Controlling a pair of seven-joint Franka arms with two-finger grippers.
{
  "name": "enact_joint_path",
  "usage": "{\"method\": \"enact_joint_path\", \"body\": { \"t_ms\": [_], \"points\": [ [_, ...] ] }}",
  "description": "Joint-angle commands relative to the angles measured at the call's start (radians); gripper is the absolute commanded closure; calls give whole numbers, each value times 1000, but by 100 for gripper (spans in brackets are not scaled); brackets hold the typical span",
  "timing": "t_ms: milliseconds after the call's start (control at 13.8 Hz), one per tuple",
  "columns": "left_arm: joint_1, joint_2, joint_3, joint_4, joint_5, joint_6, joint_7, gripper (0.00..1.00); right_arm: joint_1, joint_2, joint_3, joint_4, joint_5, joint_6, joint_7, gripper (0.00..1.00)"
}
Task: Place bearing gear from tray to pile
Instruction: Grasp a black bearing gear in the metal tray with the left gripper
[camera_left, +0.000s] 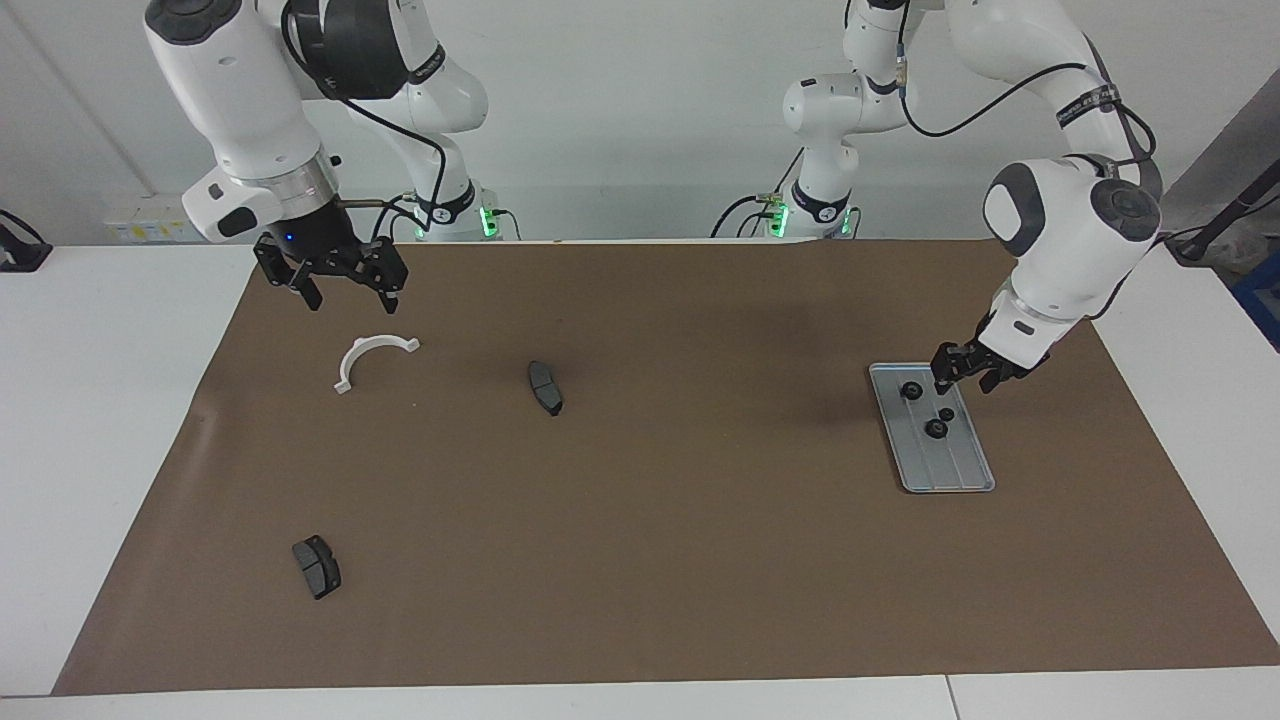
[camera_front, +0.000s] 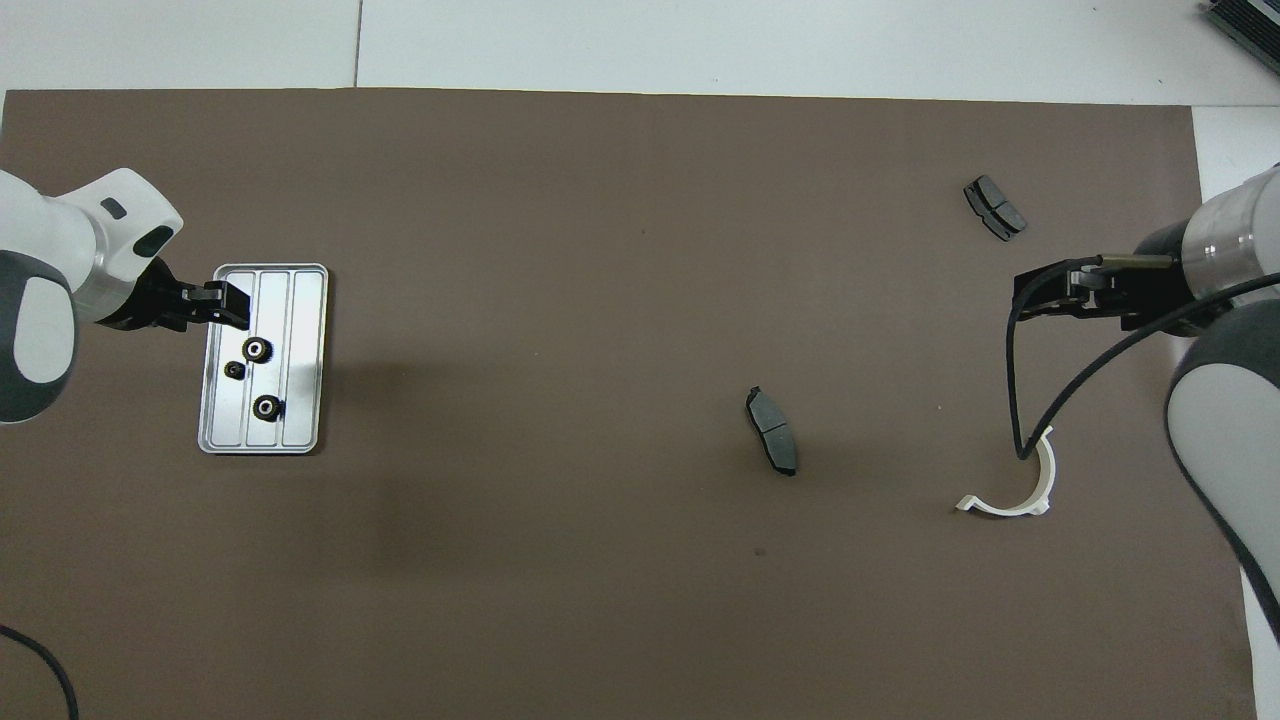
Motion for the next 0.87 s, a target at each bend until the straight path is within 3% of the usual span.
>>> {"method": "enact_joint_path", "body": {
  "t_ms": [0, 217, 796],
  "points": [
    [7, 35, -2, -48, 11, 97, 0, 35, -1, -22, 8, -23, 7, 11, -20, 0],
    [14, 63, -2, -85, 11, 156, 2, 40, -1, -28, 9, -28, -24, 8, -18, 0],
    [41, 100, -2, -142, 11, 282, 12, 40, -1, -40, 11, -36, -50, 3, 2, 0]
  ]
}}
